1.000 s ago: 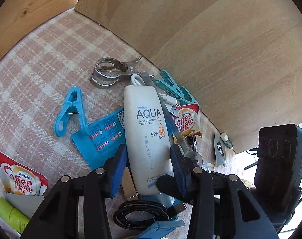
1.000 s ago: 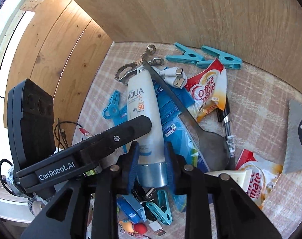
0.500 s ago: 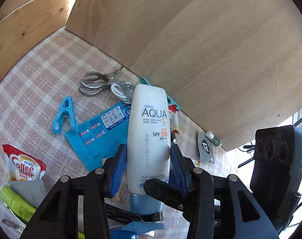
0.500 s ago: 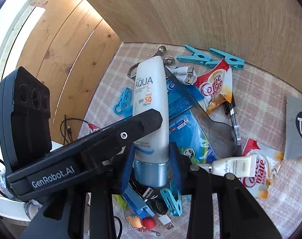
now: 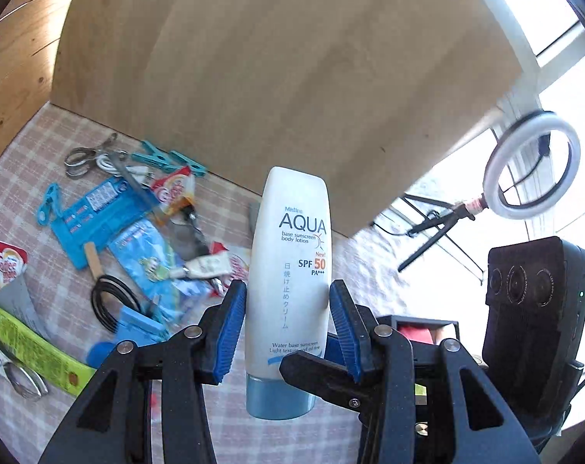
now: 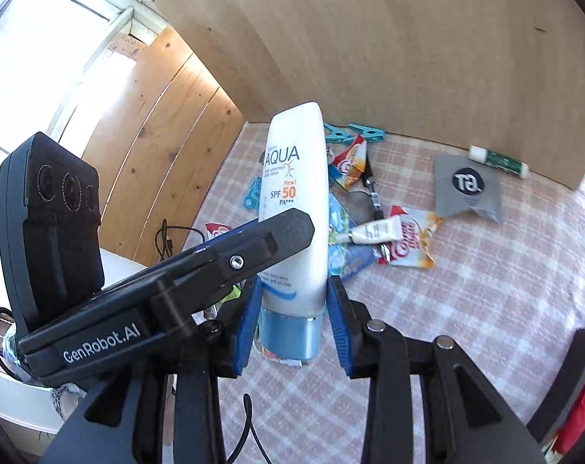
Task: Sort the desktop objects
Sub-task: 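Carry the AQUA bottle into the black tray and release it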
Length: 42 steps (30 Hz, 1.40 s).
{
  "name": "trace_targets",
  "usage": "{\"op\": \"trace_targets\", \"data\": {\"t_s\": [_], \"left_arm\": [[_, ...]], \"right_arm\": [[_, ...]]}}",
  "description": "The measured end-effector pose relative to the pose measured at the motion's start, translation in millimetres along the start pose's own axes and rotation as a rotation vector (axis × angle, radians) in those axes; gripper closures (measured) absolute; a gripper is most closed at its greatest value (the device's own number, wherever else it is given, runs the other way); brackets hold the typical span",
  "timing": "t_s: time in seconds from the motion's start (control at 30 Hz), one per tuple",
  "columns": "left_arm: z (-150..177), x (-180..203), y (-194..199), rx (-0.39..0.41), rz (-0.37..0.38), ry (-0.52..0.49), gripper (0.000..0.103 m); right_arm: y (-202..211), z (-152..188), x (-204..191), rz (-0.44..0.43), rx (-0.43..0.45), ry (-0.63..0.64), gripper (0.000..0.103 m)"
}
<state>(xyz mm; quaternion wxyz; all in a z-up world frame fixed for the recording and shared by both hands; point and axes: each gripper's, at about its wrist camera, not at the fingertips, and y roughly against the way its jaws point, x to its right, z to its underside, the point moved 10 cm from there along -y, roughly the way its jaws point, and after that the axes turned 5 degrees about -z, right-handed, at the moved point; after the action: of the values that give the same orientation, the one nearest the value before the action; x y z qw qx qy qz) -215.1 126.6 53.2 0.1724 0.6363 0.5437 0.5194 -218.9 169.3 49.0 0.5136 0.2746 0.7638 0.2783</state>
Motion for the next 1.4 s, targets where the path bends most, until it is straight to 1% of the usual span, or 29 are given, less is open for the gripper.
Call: {"op": "trace_targets", "data": {"t_s": [0.07,0.3,0.5,0.63,0.77,0.83,0.9,0.93,1.0,1.1,1.17,1.27,1.37,1.4], "left_arm": [[19,28,-5,-0.025,0.025,-0.044,0.061],[94,130,-27,-0.136,0.116,-0.203,0.061],[156,203,-39,-0.229,0.181,-0.313,0.061],[191,238,-39,-0.267,0.209,-0.376,0.061],[216,261,-41,-0.295,0.218,-0.416,0.061],[227,268,-41,-0.308,0.212,-0.447,0.062],[231,268,-40,-0.282,0.163,-0.482,0.063],[231,267,-39,-0.266,0.143,-0.493,0.061],[229,263,-39,-0.259,0.134,-0.484,0.061],[223,252,-35,-0.243,0.118,-0.464,0.061],[218,243,-31,-0.232,0.107,-0.456,0.061],[208,225,-25,-0.208,0.081,-0.443,0.061],[195,201,-17,-0.190,0.057,-0.411,0.061],[191,191,-15,-0.182,0.047,-0.400,0.061]], "right_arm": [[26,20,13,-0.002,0.026,-0.042,0.070],[116,97,71,0.046,0.129,-0.179,0.070],[182,162,120,0.109,0.195,-0.286,0.070],[215,197,138,0.135,0.227,-0.334,0.070],[238,224,153,0.148,0.253,-0.373,0.070],[244,236,156,0.155,0.255,-0.385,0.070],[249,246,160,0.199,0.255,-0.381,0.070],[253,250,162,0.227,0.259,-0.381,0.069],[259,254,165,0.245,0.270,-0.389,0.069],[266,256,168,0.247,0.294,-0.397,0.069],[267,253,166,0.240,0.303,-0.391,0.069],[264,246,158,0.256,0.306,-0.361,0.069],[254,233,149,0.308,0.296,-0.308,0.069],[249,228,144,0.313,0.296,-0.283,0.069]]}}
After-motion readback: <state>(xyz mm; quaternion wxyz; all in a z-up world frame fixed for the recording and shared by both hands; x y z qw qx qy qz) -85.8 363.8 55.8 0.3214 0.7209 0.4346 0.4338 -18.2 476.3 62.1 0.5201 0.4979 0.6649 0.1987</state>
